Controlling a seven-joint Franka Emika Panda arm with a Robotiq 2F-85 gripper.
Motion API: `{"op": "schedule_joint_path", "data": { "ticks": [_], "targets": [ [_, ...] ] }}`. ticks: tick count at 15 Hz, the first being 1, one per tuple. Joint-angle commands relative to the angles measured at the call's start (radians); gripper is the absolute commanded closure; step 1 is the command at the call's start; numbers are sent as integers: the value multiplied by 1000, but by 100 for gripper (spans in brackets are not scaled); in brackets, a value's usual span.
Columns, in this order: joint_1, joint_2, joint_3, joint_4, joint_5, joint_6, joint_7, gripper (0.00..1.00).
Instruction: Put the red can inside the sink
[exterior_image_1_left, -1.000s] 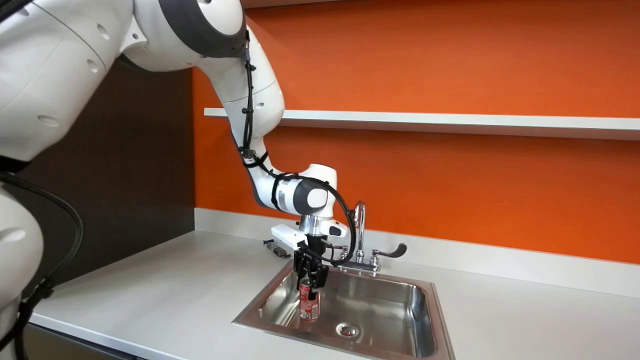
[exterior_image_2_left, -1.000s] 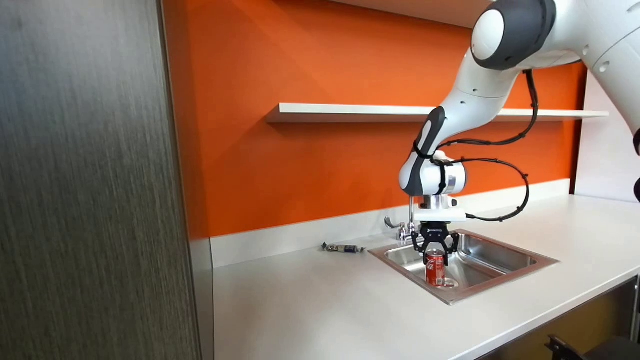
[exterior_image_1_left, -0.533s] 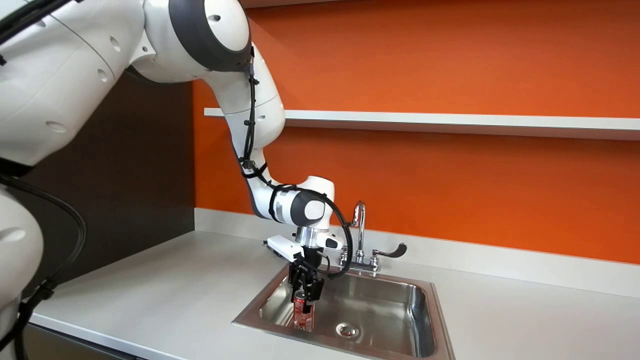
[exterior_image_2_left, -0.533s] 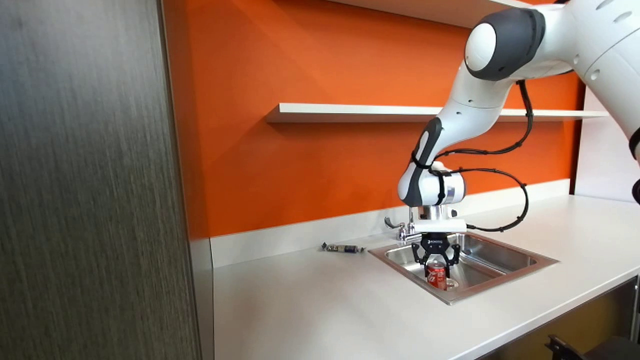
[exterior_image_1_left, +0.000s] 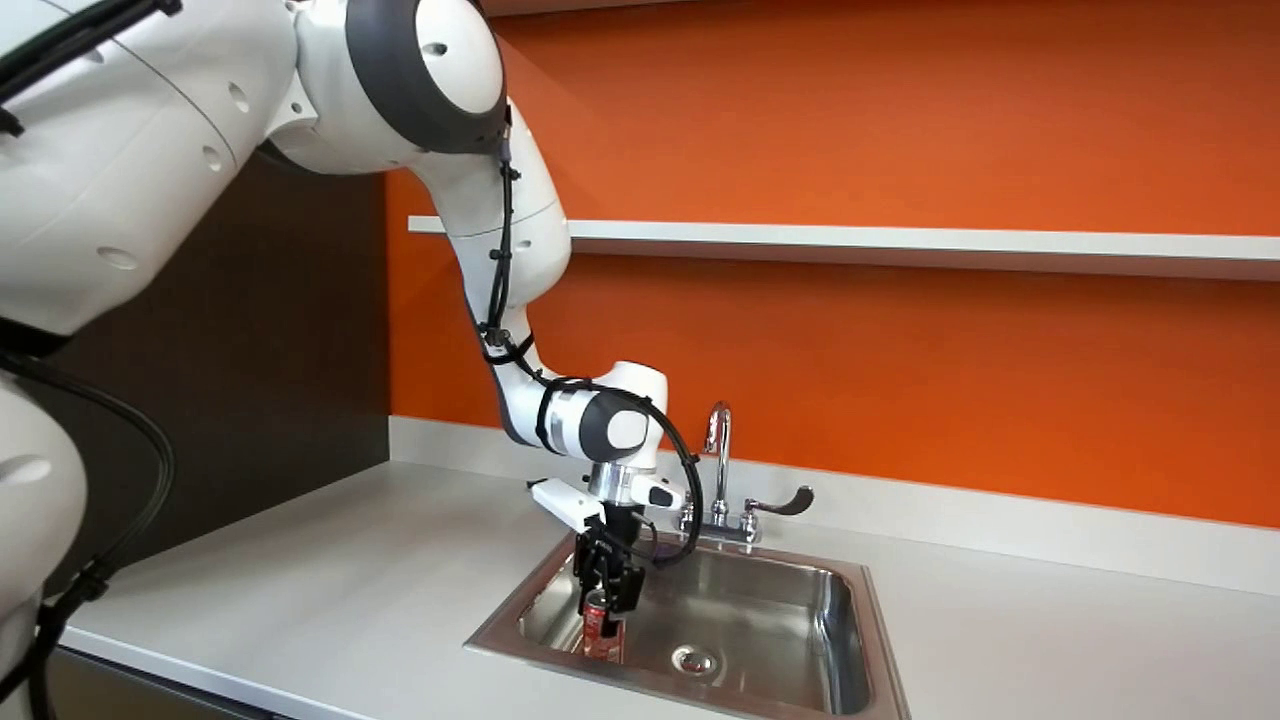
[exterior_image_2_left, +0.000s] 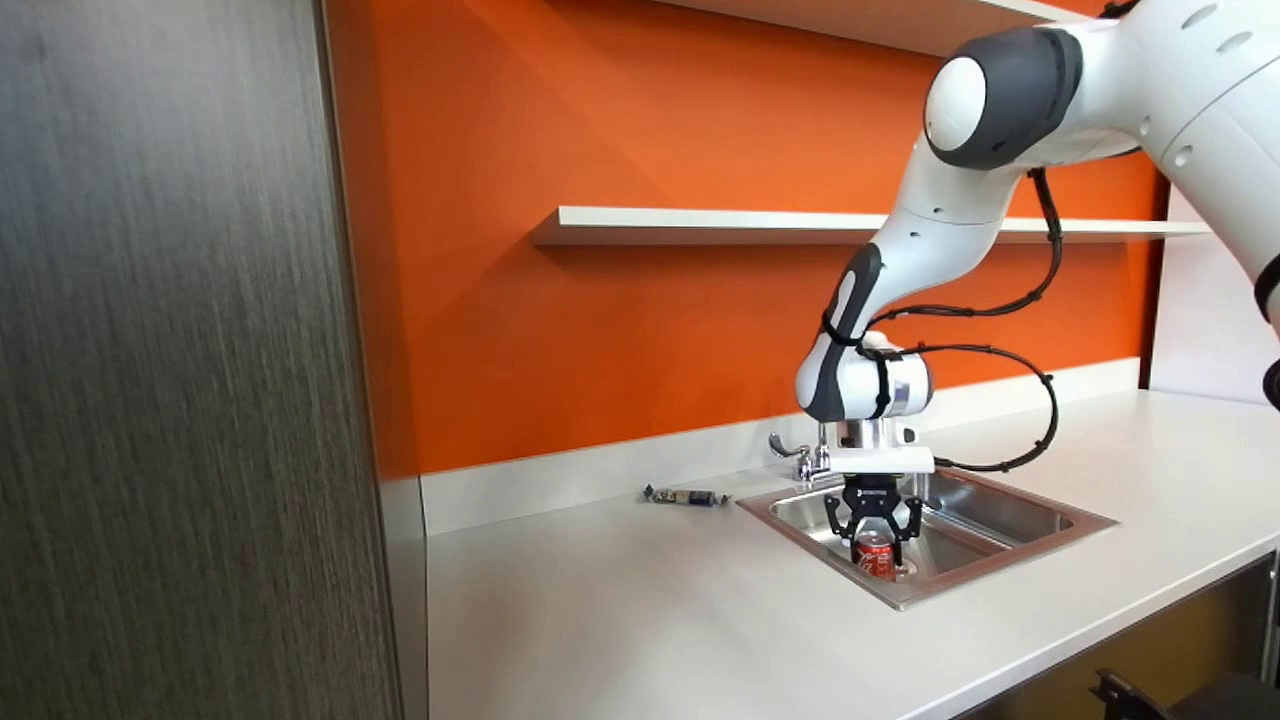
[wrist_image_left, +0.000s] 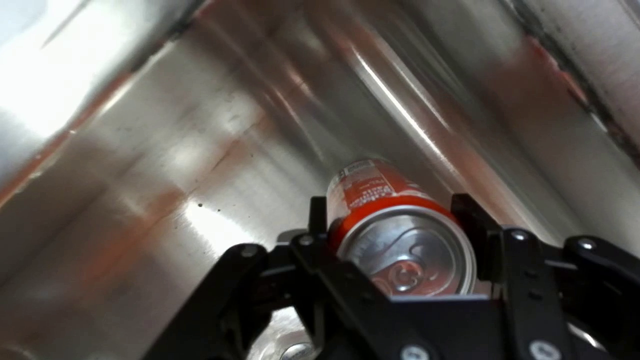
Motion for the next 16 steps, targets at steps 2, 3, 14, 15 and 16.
{"op": "schedule_joint_path", "data": {
  "ticks": [2, 3, 14, 15, 16],
  "targets": [
    [-23, -2, 20, 9, 26, -3, -33, 62],
    [-22, -2, 20, 10, 26, -3, -32, 62],
    [-15, -40, 3, 2, 13, -6, -18, 0],
    [-13, -49, -1, -1, 10, -6, -16, 0],
    [-11, -58, -5, -2, 7, -7, -12, 0]
  ]
}}
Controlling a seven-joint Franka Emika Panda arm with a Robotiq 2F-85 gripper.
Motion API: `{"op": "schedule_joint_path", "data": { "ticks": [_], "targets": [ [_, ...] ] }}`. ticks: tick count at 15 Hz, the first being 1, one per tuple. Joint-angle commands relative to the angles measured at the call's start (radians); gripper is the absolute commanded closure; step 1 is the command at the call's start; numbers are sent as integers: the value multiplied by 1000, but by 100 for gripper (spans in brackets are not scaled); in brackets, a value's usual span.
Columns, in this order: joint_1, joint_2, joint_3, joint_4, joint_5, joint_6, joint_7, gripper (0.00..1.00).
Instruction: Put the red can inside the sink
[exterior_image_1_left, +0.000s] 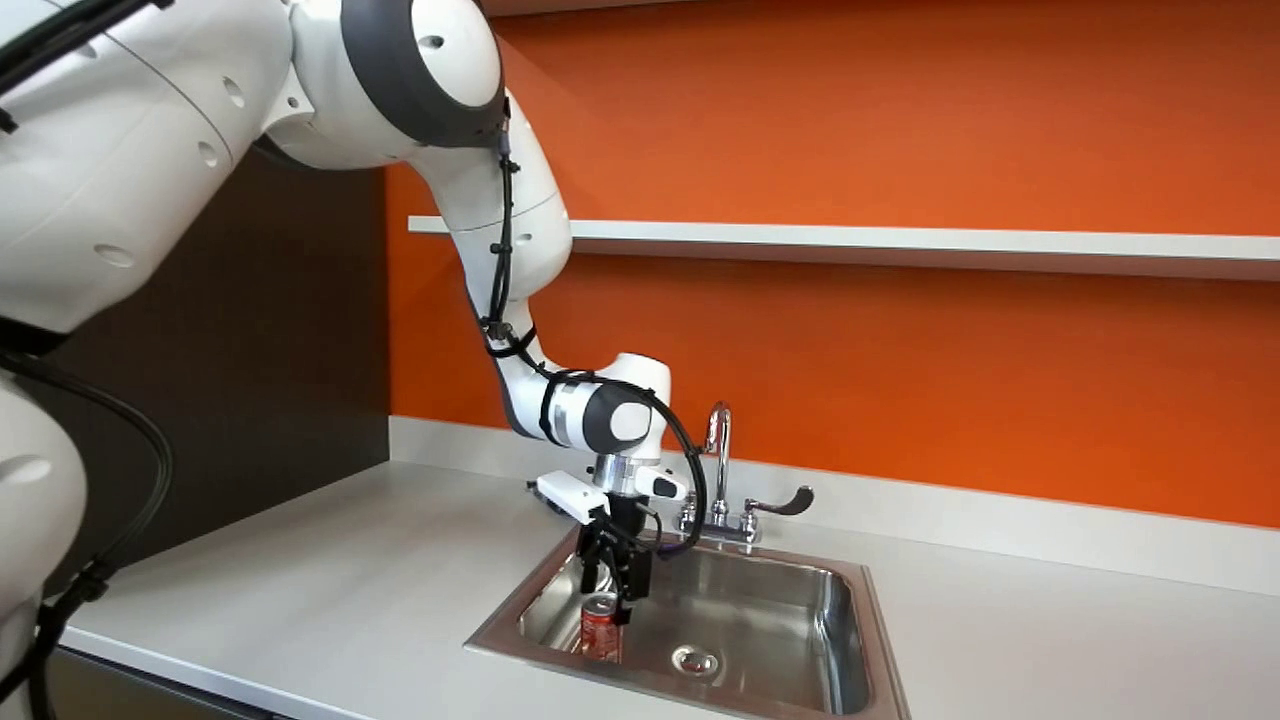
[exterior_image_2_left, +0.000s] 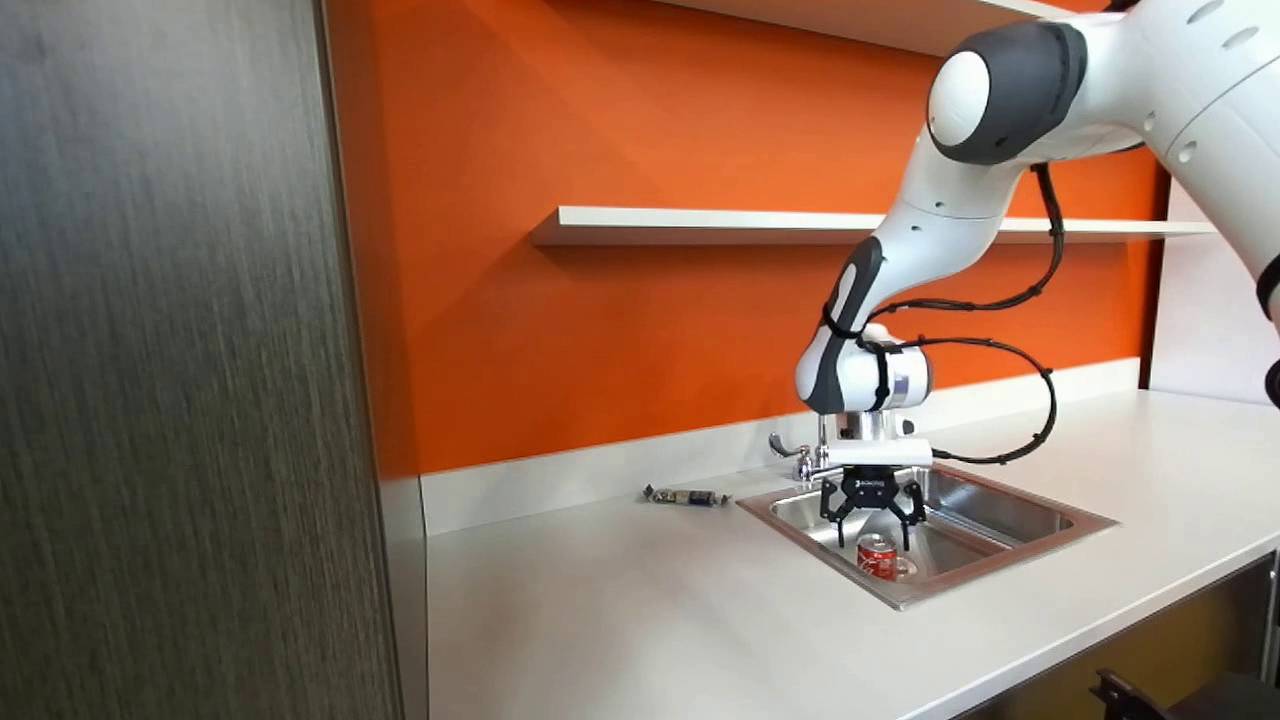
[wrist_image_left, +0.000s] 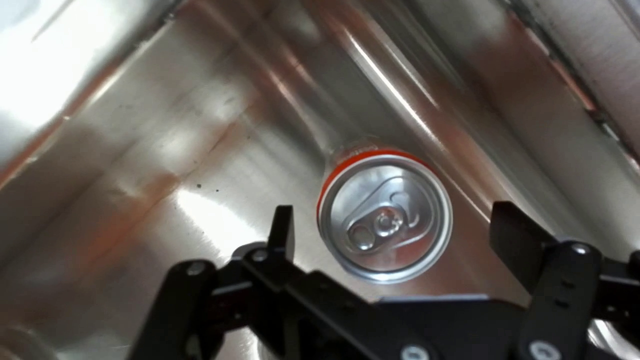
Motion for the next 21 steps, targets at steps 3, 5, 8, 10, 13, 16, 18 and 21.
{"op": "schedule_joint_path", "data": {
  "ticks": [3, 5, 8, 10, 13, 16, 18, 21],
  "targets": [
    [-7, -76, -11, -19, -3, -8, -5, 0],
    [-3, -110, -19, -32, -15, -7, -9, 0],
    [3, -176, -22, -70, -57, 11, -54, 0],
    [3, -231, -17, -114, -90, 41, -106, 0],
    [7, -328, -12, -204, -151, 78, -179, 0],
    [8, -438, -4, -312, -188, 91, -234, 0],
    [12, -512, 2, -386, -207, 88, -258, 0],
    [16, -626, 15, -500, -228, 82, -284, 0]
  ]
}}
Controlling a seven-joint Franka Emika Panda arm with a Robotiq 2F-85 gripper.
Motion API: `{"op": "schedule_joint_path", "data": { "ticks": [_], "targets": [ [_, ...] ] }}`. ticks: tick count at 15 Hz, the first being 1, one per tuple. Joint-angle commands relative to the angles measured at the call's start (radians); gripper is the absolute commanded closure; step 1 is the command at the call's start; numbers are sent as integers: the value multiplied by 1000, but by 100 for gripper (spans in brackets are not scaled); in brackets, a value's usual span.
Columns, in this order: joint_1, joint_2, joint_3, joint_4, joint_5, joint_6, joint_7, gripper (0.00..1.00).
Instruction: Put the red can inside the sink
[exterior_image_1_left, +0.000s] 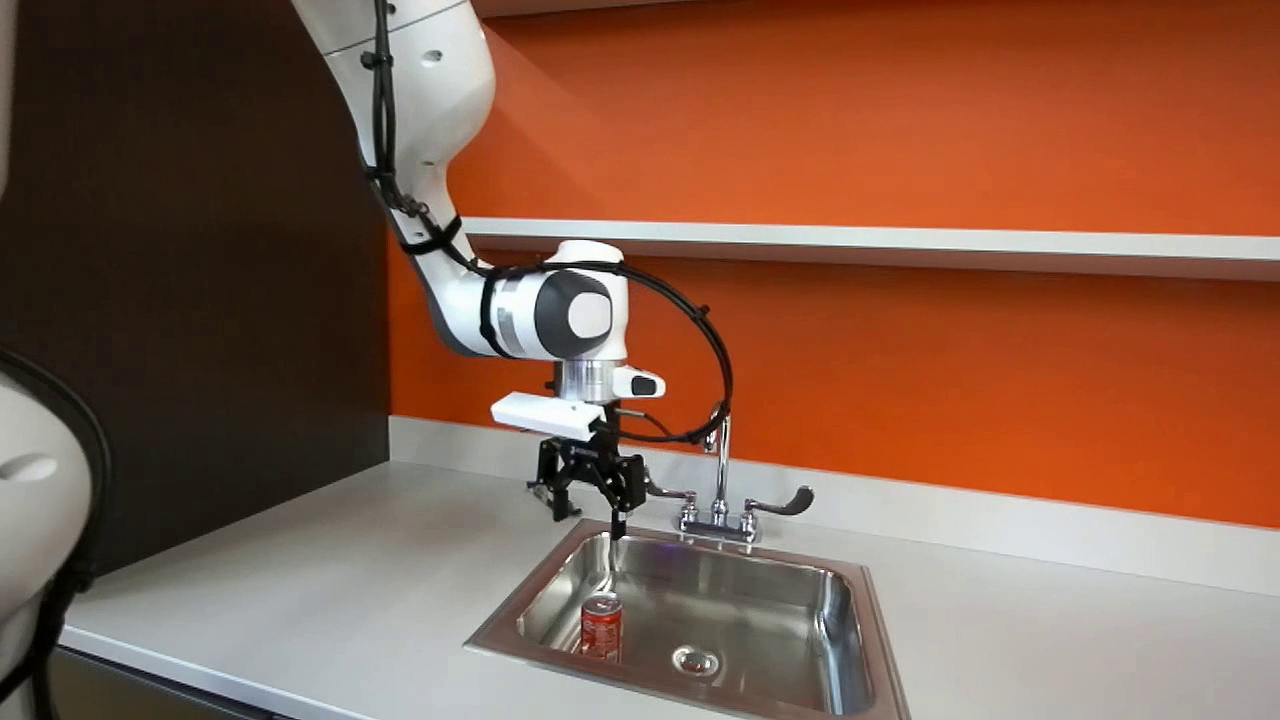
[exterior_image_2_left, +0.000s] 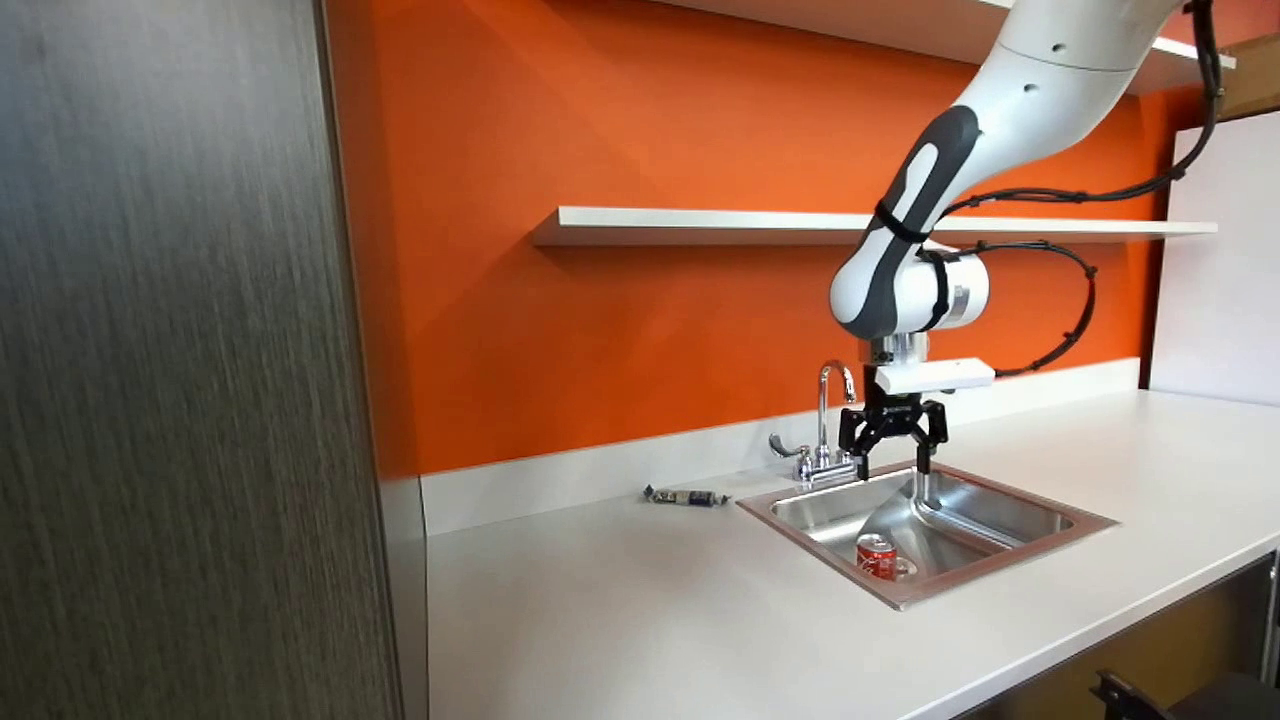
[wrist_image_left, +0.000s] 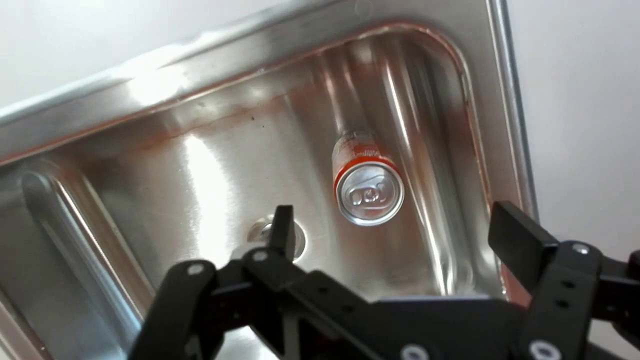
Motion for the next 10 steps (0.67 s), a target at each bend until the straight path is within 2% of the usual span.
{"op": "schedule_joint_path", "data": {
  "ticks": [1, 5, 6, 10],
  "targets": [
    [2, -180, 21, -169, -35, 6, -43, 0],
    [8, -335, 44, -308, -47, -8, -56, 0],
    [1, -222, 39, -220, -23, -2, -40, 0],
    [3, -309, 47, -293, -26, -2, -43, 0]
  ]
}}
